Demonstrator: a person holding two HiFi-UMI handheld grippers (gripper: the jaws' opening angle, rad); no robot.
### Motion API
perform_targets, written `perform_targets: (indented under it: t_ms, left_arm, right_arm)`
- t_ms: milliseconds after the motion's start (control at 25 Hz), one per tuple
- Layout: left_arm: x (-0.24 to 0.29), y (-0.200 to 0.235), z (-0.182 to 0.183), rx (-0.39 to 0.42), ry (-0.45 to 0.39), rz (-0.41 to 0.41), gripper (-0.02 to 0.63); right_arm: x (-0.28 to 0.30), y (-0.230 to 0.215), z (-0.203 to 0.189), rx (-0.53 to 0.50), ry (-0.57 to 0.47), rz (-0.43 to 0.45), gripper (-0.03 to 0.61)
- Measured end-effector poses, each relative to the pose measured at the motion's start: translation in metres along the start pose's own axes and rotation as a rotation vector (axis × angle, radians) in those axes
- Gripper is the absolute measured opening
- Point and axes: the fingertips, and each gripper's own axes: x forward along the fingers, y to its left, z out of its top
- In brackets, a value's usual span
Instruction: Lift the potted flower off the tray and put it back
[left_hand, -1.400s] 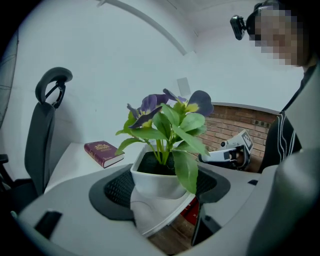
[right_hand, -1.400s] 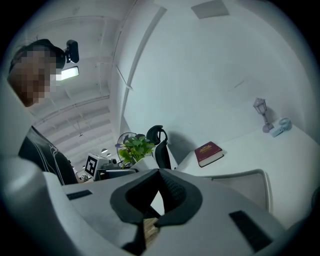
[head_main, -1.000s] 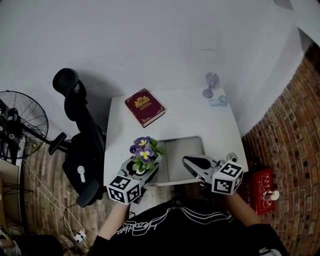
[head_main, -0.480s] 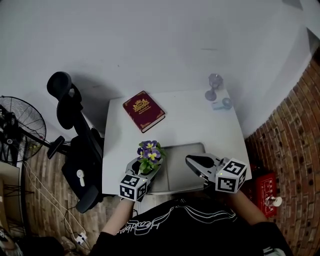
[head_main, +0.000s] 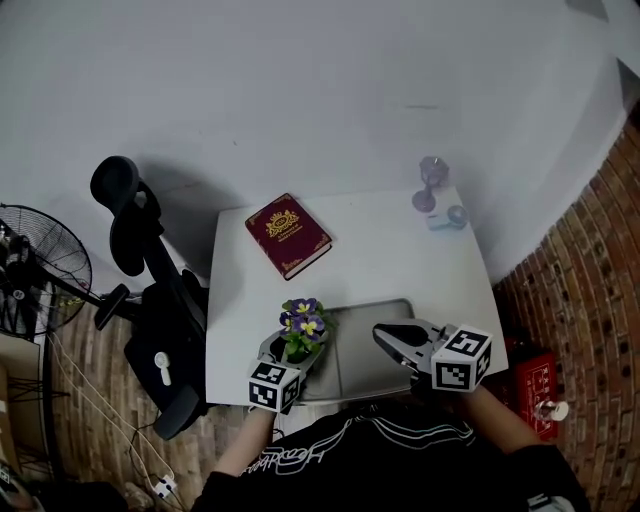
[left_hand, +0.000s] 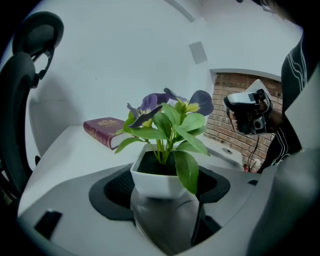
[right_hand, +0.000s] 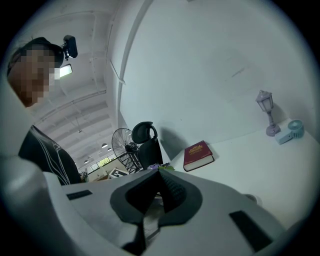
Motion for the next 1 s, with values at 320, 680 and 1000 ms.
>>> perform_targets:
  t_ms: [320, 680, 1000]
  left_arm:
    - [0.000, -0.005, -0.002, 0.076, 0.025, -0.005, 0.354]
    - [-0.001, -0.007, -0.009, 0.116, 0.044, 0.018, 0.364]
    - [-0.035, 0.006, -0.016, 0.101, 0.062, 0.052, 0.371]
  right_arm:
    - [0.001, 0.007, 0.004, -0.004, -0.015, 0.001, -0.002]
    - [-0.001, 0.025, 0.003, 0.011, -0.021, 0.012, -0.002]
    - [0.001, 0.039, 0.003, 0.027, -0.028, 0.015, -0.005]
